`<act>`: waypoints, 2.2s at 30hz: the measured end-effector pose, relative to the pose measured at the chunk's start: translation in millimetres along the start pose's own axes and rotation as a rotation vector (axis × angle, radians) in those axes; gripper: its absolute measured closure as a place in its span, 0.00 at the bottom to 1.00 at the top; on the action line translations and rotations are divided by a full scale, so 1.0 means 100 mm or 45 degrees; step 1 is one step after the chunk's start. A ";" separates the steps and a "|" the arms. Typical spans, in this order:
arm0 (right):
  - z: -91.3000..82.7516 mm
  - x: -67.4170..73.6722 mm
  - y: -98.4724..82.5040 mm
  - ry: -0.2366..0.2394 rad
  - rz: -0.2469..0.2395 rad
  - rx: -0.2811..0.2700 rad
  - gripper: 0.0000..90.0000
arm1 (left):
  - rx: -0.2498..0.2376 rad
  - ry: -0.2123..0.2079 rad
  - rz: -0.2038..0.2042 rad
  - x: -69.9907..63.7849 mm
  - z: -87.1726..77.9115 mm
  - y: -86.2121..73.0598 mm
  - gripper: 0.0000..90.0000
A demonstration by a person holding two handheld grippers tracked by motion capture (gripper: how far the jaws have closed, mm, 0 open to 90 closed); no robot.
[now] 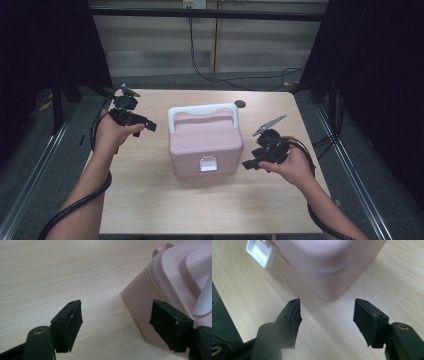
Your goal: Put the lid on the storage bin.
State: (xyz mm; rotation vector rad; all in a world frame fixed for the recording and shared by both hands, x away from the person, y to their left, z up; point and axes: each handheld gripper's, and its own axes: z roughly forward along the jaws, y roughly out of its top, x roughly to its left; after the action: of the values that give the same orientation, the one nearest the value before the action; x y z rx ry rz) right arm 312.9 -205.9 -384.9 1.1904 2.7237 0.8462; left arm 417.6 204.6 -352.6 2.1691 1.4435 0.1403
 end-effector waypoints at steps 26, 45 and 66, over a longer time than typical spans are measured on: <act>0.04 -0.04 -0.30 0.011 -0.001 -0.030 0.34 | 0.006 -0.033 0.007 0.10 0.12 -0.27 0.27; 0.01 -0.13 -0.66 0.003 0.035 -0.063 0.31 | 0.008 -0.047 -0.002 0.18 0.18 -0.50 0.27; 0.16 -0.27 -1.07 0.010 0.116 -0.039 0.30 | 0.001 -0.090 -0.015 0.36 0.29 -0.82 0.27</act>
State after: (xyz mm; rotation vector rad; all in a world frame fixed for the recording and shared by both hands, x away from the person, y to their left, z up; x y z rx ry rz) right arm 264.7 -276.5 -456.9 1.3164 2.6704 0.9014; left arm 376.0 249.9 -423.6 2.1438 1.4167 0.0583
